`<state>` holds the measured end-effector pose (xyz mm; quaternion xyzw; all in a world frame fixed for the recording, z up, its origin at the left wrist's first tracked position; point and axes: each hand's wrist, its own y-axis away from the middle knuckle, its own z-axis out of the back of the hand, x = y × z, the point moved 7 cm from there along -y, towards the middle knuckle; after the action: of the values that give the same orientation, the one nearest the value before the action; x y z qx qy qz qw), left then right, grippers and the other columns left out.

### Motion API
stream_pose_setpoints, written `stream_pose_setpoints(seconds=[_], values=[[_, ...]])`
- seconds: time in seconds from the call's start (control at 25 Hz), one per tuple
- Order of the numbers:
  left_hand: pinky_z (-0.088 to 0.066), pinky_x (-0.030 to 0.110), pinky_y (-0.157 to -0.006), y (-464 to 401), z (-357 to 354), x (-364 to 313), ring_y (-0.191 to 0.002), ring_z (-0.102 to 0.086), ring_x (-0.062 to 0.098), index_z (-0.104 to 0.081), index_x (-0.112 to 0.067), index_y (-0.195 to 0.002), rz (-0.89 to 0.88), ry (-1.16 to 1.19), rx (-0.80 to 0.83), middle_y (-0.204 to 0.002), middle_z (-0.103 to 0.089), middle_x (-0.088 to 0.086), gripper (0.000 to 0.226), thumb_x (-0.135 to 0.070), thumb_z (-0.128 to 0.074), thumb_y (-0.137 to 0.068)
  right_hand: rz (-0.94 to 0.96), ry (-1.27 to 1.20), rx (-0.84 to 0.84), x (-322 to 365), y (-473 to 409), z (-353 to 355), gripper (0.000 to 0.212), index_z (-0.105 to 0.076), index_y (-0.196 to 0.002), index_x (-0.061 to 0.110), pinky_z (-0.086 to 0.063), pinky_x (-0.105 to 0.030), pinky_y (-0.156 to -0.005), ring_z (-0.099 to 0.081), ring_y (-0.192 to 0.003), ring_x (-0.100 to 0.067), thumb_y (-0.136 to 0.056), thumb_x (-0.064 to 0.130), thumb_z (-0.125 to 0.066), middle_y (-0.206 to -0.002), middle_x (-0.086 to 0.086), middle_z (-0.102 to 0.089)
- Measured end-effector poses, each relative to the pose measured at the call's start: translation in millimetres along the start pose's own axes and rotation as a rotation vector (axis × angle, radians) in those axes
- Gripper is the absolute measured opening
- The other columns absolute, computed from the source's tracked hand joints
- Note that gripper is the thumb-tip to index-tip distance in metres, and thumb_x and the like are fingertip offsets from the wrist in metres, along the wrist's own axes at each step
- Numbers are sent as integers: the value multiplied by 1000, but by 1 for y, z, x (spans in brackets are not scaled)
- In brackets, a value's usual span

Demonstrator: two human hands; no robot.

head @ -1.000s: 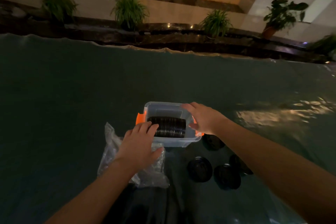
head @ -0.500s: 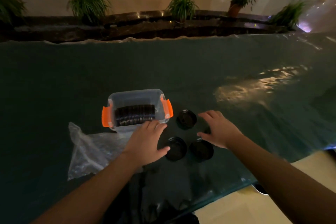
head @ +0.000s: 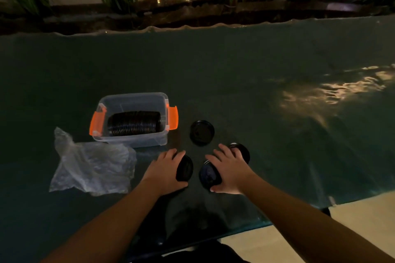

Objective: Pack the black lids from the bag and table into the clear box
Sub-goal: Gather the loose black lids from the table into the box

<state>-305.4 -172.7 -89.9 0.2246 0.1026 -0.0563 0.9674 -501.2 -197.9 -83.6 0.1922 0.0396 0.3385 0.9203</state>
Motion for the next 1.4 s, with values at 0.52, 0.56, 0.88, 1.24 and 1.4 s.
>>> stream_pose_setpoints(seconds=[0.52,0.56,0.88,1.24,1.4], values=[[-47,50,-104,-21,17,-21,-132,-39,31,-24,-24,-151,52,139,-84,-142,-36,7,101,-52,-78,-71,-8,-111,-122,-18,-6,24,105,-24,-153,20,-21,-52,-112,-39,-130,-30,-68,70,-61,-141,-6,-47],[-46,50,-105,-24,20,-23,-132,-39,31,-24,-24,-151,45,144,-91,-142,-37,8,100,-52,-77,-71,-61,-146,-147,-27,-5,29,104,-26,-152,20,-23,-51,-110,-40,-130,-29,-68,71,-61,-141,-5,-46],[-43,45,-106,-62,53,-49,-133,-40,31,-20,-23,-153,-21,110,-156,-148,-35,8,99,-53,-75,-76,-373,-204,-208,-81,14,30,101,-33,-149,19,-29,-51,-109,-44,-129,-28,-68,71,-59,-142,-3,-44],[-46,47,-105,-107,69,-60,-136,-37,33,-18,-22,-155,-18,35,-132,-152,-33,10,99,-52,-75,-79,-406,-348,-112,-88,15,-4,105,-22,-155,19,-43,-48,-104,-39,-134,-28,-73,68,-67,-149,-3,-37],[-46,50,-106,-122,63,-61,-138,-37,33,-17,-24,-155,8,47,-95,-153,-33,9,101,-52,-75,-78,-404,-380,-80,-90,12,-14,115,-15,-157,23,-46,-48,-102,-37,-136,-27,-68,71,-70,-153,-3,-31]])
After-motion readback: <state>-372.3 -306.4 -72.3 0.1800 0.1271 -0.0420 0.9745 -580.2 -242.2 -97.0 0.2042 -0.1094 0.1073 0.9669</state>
